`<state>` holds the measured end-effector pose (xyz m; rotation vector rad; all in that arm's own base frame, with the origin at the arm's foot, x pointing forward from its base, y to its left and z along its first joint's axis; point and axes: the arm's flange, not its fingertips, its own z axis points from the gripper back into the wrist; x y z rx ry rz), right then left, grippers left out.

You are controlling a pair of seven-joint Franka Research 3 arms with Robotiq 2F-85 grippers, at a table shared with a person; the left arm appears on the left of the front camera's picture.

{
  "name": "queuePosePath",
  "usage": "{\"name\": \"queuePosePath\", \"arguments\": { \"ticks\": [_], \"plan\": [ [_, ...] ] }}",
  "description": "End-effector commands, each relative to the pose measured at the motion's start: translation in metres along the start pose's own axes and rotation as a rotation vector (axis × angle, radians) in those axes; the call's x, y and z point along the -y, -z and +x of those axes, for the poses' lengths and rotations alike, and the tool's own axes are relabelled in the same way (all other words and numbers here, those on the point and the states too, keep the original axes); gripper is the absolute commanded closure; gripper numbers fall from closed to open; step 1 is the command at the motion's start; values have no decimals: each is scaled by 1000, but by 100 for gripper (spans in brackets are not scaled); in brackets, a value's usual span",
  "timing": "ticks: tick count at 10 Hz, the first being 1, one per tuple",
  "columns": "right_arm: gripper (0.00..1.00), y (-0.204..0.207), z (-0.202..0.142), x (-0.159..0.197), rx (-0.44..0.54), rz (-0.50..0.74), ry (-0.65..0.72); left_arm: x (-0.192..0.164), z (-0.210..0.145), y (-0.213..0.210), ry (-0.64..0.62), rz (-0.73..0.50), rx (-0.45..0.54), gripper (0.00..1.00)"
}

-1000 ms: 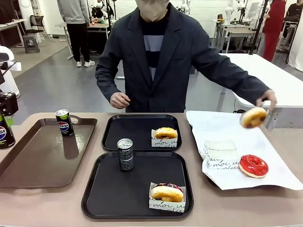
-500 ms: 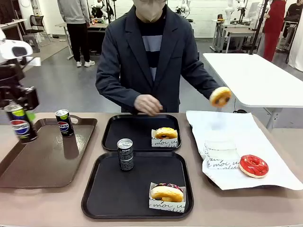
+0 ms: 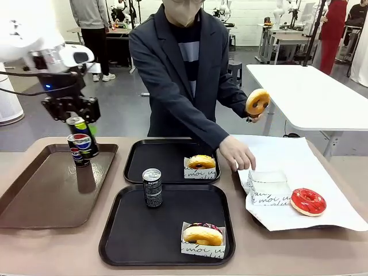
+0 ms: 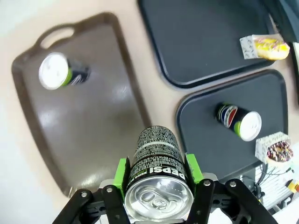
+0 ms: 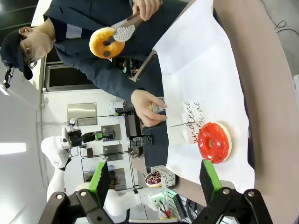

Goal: Set up donuts and drinks on trays.
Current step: Pick up one Pepsi coke from the Handle tray and place it on the Flat Tray without a Pepsi coke.

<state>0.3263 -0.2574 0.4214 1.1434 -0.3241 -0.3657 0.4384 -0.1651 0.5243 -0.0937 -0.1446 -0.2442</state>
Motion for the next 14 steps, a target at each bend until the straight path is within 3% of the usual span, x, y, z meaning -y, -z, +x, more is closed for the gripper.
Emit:
{"name": "queuePosePath", "arguments": {
  "ticks": [1, 5, 7, 8, 9, 10, 11, 14],
  "plan": [
    [0, 0, -1, 0, -1, 11, -3, 15, 28, 16, 46, -25, 48, 42],
    [0, 0, -1, 0, -1, 11, -3, 48, 68, 67, 72, 16, 33, 42],
    [0, 0, -1, 0, -1, 11, -3, 48, 70, 86, 76, 32, -10, 42],
    [0, 0, -1, 0, -1, 11, -3, 38, 44, 66, 46, 97, -98, 42],
    [0, 0, -1, 0, -1, 11, -3, 12, -13, 22, 126, 91, -233, 42],
    [0, 0, -1, 0, -1, 11, -3, -18, -68, -3, 192, 77, -196, 42],
    [0, 0, -1, 0, -1, 11, -3, -40, -99, -9, 196, 59, -205, 42],
    [0, 0, -1, 0, -1, 11, -3, -57, -126, -4, 173, 34, -225, 42]
  ]
}}
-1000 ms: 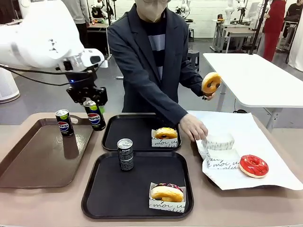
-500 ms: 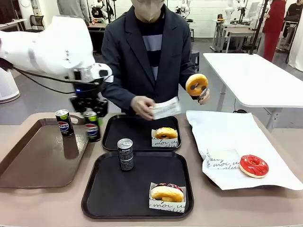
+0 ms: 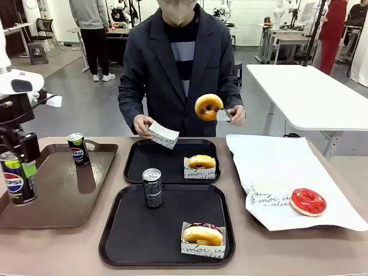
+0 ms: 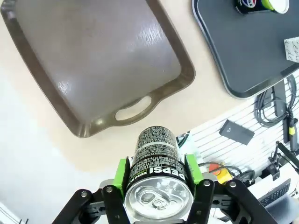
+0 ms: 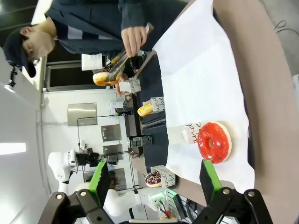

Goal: Set up donuts and drinks on trays.
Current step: Pick up one Pepsi coke from the Handle tray and place it on the Flat Tray without a Pepsi coke.

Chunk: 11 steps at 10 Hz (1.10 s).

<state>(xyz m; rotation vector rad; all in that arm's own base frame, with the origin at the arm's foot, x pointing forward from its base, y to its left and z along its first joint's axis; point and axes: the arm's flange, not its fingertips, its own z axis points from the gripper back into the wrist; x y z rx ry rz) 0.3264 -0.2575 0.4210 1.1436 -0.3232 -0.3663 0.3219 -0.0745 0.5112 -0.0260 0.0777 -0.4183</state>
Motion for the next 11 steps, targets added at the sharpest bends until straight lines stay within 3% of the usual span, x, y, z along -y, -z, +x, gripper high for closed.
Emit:
{"name": "queuePosePath", "arguments": {
  "ticks": [1, 9, 11],
  "plan": [
    [0, 0, -1, 0, -1, 11, -4, 3, 8, 5, -3, 23, 20, 42],
    [0, 0, -1, 0, -1, 11, -4, 0, -1, 4, -1, 0, -1, 42],
    [0, 0, -1, 0, -1, 11, -4, 16, 45, -4, -4, -32, 42, 42]
  ]
}}
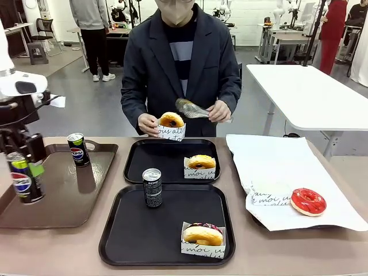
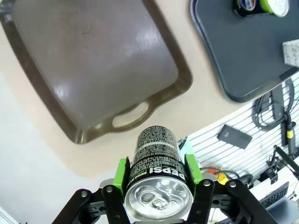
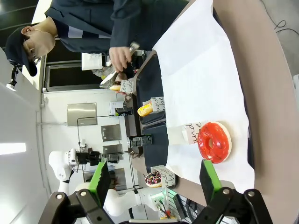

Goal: Set up donuts and drinks on trays.
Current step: Pick up one Pepsi coke from the Handle tray and place it on the Flat Tray without a Pepsi coke.

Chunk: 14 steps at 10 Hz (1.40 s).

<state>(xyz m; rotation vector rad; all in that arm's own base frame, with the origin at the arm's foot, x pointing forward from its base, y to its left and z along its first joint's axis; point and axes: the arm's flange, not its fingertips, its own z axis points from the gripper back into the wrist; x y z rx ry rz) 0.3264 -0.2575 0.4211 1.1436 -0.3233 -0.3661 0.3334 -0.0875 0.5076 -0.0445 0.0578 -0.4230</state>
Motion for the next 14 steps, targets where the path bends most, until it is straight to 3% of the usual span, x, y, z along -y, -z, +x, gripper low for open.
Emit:
{"name": "queuePosePath", "arguments": {
  "ticks": [1, 4, 5, 6, 7, 8, 10, 14],
  "plan": [
    [0, 0, -1, 0, -1, 11, -4, 17, 62, -8, -6, -18, 12, 42],
    [0, 0, -1, 0, -1, 11, -4, 40, 138, -1, 38, -12, 112, 42],
    [0, 0, -1, 0, -1, 11, -4, 44, 152, 5, 61, -49, 135, 42],
    [0, 0, -1, 0, -1, 11, -4, 44, 144, 8, 77, -67, 92, 42],
    [0, 0, -1, 0, -1, 11, -4, 29, 100, 6, 90, -79, -6, 42],
    [0, 0, -1, 0, -1, 11, -4, 6, 33, 3, 211, -111, -38, 42],
    [0, 0, -1, 0, -1, 11, -4, -33, -54, 7, 186, -159, -74, 42],
    [0, 0, -1, 0, -1, 11, -4, -35, -64, 7, 194, -109, -48, 42]
  ]
}}
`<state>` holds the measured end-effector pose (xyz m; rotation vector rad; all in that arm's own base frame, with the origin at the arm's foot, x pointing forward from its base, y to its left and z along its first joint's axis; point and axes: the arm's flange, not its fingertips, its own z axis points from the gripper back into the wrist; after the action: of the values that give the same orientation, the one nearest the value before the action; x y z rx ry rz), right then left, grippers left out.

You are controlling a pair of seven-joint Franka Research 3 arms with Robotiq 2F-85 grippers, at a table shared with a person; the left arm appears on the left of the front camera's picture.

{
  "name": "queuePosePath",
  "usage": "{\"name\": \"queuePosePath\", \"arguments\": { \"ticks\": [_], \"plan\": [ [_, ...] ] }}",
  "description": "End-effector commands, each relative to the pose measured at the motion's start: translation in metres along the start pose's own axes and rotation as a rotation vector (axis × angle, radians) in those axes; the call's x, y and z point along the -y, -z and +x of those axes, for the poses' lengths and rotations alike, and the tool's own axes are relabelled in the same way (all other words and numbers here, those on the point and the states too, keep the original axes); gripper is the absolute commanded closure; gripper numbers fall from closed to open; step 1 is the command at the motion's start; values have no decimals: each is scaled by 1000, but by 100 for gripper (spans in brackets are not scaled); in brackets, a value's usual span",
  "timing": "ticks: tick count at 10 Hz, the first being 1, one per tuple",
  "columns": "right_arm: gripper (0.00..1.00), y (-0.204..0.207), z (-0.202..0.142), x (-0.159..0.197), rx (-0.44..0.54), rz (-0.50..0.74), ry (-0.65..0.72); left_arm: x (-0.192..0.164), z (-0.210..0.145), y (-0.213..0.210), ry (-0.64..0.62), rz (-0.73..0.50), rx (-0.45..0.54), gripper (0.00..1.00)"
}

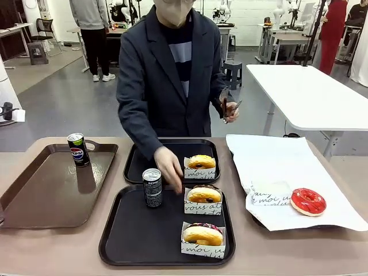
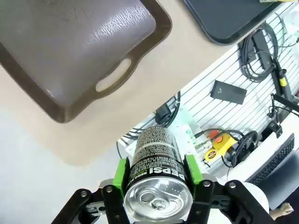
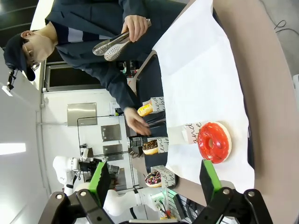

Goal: Set up donuts and drinks on trays.
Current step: Pick up one Pepsi coke from the Handle tray and place it on the Flat Tray without a Pepsi coke.

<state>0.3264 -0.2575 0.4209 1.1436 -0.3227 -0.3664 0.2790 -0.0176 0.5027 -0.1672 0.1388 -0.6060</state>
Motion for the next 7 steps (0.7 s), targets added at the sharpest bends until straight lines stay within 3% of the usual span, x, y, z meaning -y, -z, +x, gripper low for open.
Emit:
{"name": "queuePosePath", "arguments": {
  "ticks": [1, 3, 7],
  "plan": [
    [0, 0, -1, -1, -1, 11, -4, 1, 17, -3, 12, 20, 10, 42],
    [0, 0, -1, -1, -1, 11, -4, 11, 43, -5, 3, 62, 37, 42],
    [0, 0, -1, -1, -1, 11, -4, 50, 202, -20, 15, 135, 71, 42]
  ]
}}
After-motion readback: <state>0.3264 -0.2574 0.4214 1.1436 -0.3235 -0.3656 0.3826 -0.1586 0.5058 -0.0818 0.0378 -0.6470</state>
